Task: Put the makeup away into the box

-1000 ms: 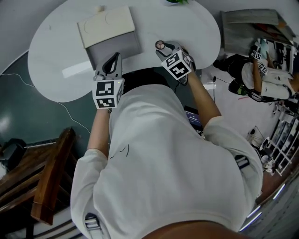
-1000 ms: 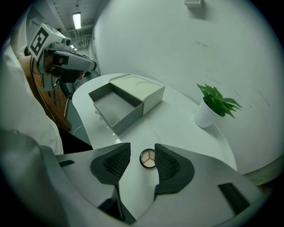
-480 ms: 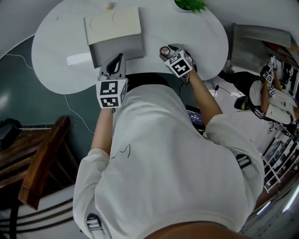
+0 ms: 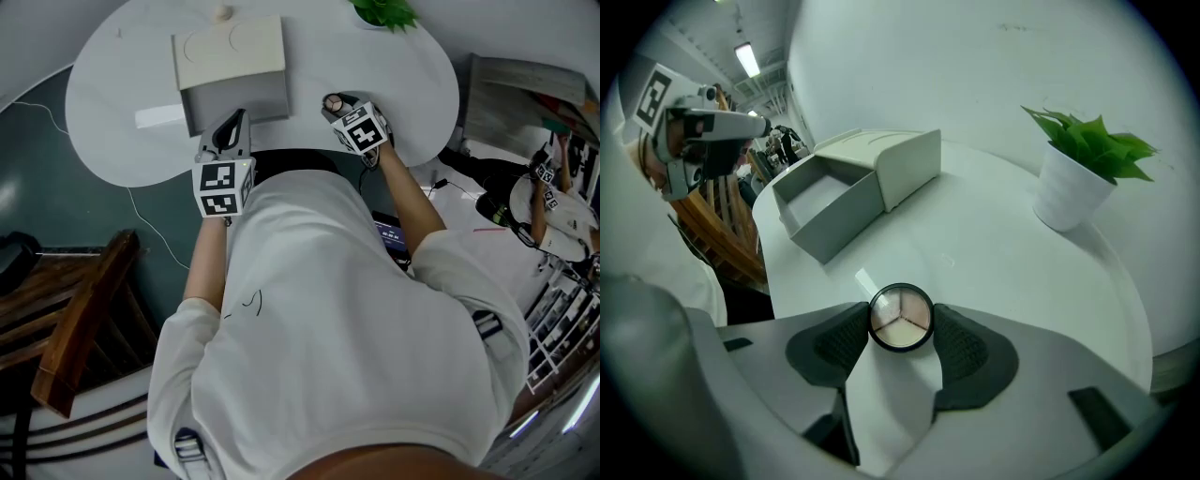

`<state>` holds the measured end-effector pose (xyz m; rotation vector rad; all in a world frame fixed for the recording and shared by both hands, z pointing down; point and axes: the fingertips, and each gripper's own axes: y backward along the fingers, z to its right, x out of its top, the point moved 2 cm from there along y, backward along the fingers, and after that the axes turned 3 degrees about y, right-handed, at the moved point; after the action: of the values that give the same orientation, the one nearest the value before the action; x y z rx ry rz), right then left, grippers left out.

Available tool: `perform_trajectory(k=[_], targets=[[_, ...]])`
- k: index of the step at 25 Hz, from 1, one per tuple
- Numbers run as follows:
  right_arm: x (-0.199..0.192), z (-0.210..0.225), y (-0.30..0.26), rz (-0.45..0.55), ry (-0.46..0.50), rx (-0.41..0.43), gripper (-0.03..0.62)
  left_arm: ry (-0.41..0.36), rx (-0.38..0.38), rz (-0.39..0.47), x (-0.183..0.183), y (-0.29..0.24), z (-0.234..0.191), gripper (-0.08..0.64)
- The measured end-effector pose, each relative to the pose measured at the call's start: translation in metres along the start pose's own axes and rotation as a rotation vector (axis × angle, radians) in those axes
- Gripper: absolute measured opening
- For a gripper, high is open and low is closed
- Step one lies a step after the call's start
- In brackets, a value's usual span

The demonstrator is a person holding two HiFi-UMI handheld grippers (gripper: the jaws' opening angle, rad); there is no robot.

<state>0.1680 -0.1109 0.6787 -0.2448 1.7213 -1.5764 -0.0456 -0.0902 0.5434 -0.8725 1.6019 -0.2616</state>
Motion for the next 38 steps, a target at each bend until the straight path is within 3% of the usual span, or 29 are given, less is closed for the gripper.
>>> perform_trajectory(k=[8, 23, 38], targets=[[0.032, 0.001, 0.029, 0.109, -0.072, -0.008, 0.215, -0.015, -0.016, 0.023, 0.007, -0.002, 0.003, 0.023], [0.096, -0.033, 0.047, 0.248, -0.178, 0.143, 0.215, 0.051, 0.071, 0.050, -0.007, 0.022, -0.025, 0.023], [0.134, -0.078, 0.033, 0.231, -0.072, 0.214, 0.215, 0.140, 0.171, 0.075, -0.028, 0.055, -0.067, 0.023]])
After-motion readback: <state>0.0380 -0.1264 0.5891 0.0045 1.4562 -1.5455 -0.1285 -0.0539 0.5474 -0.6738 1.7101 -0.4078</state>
